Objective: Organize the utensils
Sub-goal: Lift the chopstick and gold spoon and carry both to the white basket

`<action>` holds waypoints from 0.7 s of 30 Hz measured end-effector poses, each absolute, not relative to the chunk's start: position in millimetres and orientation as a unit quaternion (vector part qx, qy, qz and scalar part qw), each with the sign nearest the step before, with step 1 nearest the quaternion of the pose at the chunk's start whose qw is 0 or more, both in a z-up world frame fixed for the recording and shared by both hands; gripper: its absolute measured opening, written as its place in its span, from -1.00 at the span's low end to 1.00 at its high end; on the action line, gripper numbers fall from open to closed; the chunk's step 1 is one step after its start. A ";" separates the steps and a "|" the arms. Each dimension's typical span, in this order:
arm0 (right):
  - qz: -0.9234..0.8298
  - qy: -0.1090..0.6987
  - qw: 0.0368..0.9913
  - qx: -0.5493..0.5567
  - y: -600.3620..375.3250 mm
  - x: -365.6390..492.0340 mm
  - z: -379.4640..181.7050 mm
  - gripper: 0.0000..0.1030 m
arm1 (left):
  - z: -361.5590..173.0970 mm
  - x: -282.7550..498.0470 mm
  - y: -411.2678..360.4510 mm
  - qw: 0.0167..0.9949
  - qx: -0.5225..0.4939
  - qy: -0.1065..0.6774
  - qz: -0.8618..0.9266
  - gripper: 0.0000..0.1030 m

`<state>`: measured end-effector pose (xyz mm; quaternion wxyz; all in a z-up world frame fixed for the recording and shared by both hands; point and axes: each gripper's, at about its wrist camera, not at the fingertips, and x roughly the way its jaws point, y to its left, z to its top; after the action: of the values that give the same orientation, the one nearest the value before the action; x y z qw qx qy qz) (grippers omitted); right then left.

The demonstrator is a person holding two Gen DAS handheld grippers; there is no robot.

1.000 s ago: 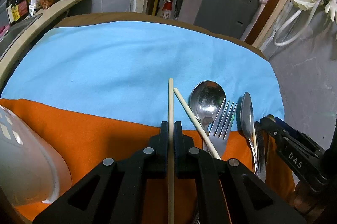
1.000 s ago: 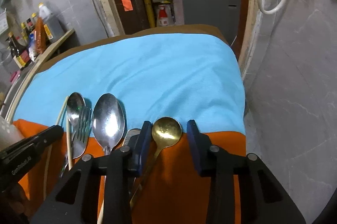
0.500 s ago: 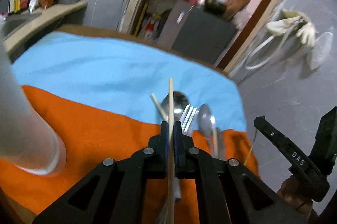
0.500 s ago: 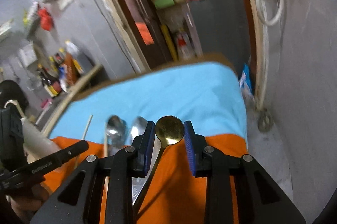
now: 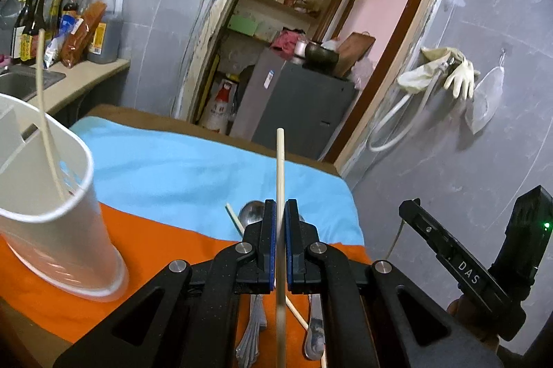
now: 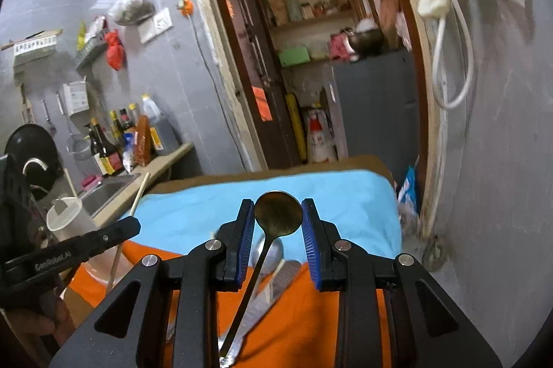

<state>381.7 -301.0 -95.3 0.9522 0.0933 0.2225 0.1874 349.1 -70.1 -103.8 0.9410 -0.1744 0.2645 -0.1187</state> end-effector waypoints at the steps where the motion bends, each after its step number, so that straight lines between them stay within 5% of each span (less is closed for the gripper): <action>1: 0.189 0.218 0.953 0.094 -300.3 379.0 -92.2 -0.51 | -100.8 346.1 -67.3 0.942 -0.179 0.260 -0.119 -0.95; 21: 0.288 0.082 0.949 0.101 -208.6 344.2 17.4 -0.51 | -3.5 309.8 60.6 0.963 -0.226 0.126 -0.072 -0.95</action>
<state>344.2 -208.6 17.4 0.9488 0.1015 0.0825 0.2875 309.8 60.6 -3.5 0.9632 -0.2260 0.1263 -0.0725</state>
